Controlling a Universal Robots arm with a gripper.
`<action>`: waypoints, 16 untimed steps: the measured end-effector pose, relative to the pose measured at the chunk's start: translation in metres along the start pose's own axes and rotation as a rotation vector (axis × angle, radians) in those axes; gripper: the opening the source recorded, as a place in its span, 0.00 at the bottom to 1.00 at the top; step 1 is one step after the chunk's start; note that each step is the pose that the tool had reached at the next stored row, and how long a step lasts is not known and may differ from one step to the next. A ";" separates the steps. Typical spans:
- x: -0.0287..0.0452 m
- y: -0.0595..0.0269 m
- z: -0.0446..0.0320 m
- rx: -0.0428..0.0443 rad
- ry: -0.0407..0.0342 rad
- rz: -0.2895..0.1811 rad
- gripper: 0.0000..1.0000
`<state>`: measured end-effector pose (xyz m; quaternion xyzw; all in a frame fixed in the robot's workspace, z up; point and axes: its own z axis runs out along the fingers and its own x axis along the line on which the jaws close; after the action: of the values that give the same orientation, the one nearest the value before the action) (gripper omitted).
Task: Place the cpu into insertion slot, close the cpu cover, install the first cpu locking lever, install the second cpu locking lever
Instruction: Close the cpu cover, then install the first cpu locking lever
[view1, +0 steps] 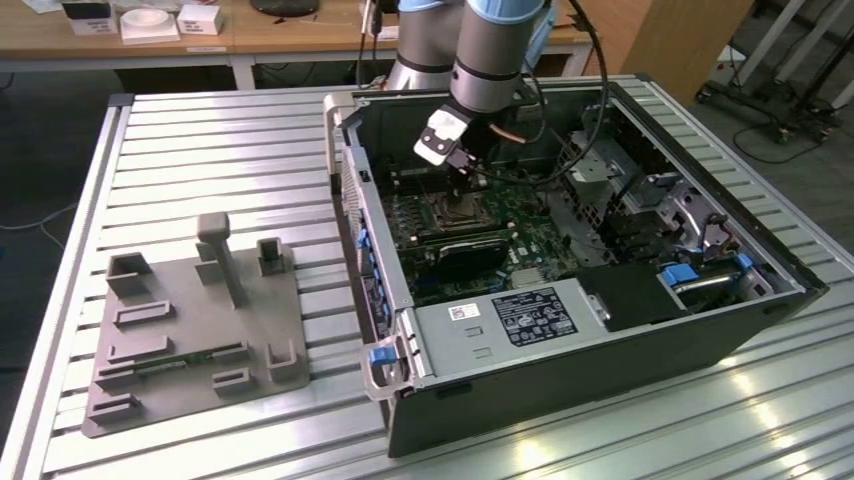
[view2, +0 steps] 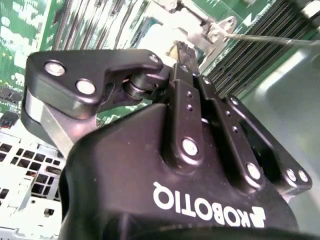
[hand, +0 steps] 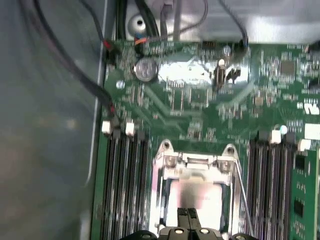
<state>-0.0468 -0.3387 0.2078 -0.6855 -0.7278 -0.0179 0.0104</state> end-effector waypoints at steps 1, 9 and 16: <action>-0.0001 0.0025 0.0000 0.0000 0.0000 0.000 0.11; -0.0002 0.0070 -0.0004 -0.0001 0.0001 0.000 0.11; -0.0002 0.0070 -0.0020 0.0000 0.0000 0.000 0.11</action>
<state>-0.0398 -0.3386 0.2099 -0.6855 -0.7278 -0.0179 0.0104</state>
